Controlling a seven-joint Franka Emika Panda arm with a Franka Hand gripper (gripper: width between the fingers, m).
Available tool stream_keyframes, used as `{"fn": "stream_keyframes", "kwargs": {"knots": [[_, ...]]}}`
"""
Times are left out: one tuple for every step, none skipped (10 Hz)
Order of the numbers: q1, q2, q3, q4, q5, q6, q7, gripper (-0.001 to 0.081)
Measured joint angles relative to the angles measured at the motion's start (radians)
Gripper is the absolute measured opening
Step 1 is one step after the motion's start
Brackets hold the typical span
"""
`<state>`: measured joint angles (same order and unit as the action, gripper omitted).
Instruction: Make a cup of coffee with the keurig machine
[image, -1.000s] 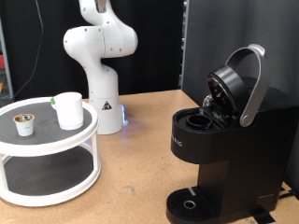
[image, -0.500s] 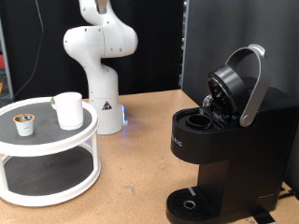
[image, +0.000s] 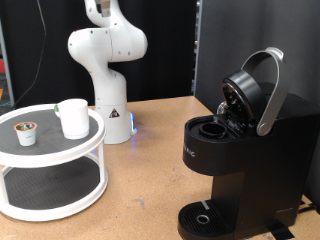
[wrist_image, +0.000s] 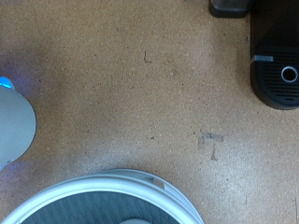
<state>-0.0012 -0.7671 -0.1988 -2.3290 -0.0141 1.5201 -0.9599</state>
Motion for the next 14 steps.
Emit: {"fn": "stream_keyframes", "kwargs": {"knots": [[-0.004, 0.001, -0.016, 0.0, -0.02, 0.005, -0.004, 0.032], [-0.011, 0.002, -0.034, 0.0, -0.052, 0.01, -0.019, 0.0496], [-0.018, 0.004, -0.054, 0.003, -0.088, 0.012, -0.041, 0.067], [-0.022, 0.005, -0.074, 0.008, -0.106, 0.016, -0.059, 0.067], [-0.023, 0.005, -0.083, 0.014, -0.109, 0.017, -0.068, 0.0775], [-0.022, 0.005, -0.082, 0.012, -0.109, 0.016, -0.068, 0.0802], [-0.022, 0.005, -0.087, 0.011, -0.107, 0.016, -0.072, 0.0802], [-0.022, 0.005, -0.103, 0.011, -0.106, 0.016, -0.087, 0.0802], [-0.024, 0.006, -0.127, 0.014, -0.109, 0.017, -0.104, 0.0802], [-0.027, 0.01, -0.151, 0.02, -0.122, 0.019, -0.116, 0.0802], [-0.031, 0.019, -0.176, 0.03, -0.15, 0.022, -0.133, 0.0802], [-0.032, 0.033, -0.203, 0.042, -0.178, 0.03, -0.157, 0.0802], [-0.034, 0.047, -0.23, 0.052, -0.203, 0.044, -0.186, 0.0802], [-0.034, 0.058, -0.256, 0.06, -0.214, 0.063, -0.211, 0.0802]]}}
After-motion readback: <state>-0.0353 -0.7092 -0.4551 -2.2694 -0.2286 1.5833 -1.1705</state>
